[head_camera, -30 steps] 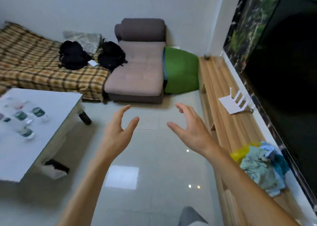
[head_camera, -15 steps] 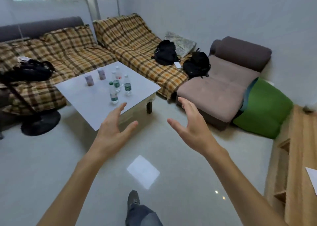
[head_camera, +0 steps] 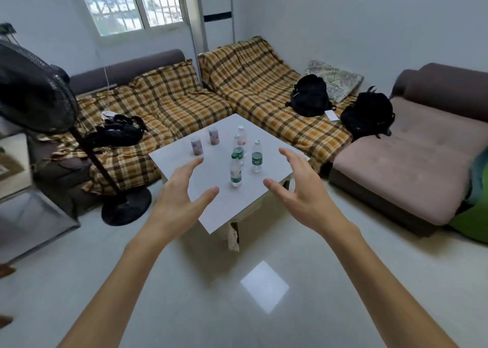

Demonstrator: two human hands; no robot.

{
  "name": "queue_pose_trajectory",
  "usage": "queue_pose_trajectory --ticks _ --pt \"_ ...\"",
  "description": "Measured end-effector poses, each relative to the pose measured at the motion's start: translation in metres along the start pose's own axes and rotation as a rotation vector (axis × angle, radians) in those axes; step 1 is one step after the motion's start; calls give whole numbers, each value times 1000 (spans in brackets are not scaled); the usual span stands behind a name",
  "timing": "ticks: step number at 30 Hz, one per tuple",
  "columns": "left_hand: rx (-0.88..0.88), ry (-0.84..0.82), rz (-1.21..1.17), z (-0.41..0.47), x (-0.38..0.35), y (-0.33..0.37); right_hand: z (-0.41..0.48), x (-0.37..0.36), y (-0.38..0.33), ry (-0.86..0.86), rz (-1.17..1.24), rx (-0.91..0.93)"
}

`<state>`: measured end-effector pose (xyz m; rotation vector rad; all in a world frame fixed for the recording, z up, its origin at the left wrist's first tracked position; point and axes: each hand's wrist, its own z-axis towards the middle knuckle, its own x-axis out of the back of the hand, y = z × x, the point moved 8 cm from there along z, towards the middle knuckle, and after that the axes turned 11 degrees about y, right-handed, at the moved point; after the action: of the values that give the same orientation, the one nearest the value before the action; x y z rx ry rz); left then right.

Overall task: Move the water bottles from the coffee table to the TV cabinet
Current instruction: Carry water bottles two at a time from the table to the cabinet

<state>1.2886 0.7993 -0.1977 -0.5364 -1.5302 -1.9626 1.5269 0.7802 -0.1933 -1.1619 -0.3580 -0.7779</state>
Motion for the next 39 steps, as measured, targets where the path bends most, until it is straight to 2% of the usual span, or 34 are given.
queue_pose_trajectory --ticks 14,26,39 --pt "-46 -73 -31 163 5 -85 128 -122 -29 -11 -71 -50" --pt "-150 -267 -45 323 10 -140 239 -220 -54 54 -147 -197" --pt "-230 -401 -89 431 -40 -172 322 -276 -15 98 -189 -278"
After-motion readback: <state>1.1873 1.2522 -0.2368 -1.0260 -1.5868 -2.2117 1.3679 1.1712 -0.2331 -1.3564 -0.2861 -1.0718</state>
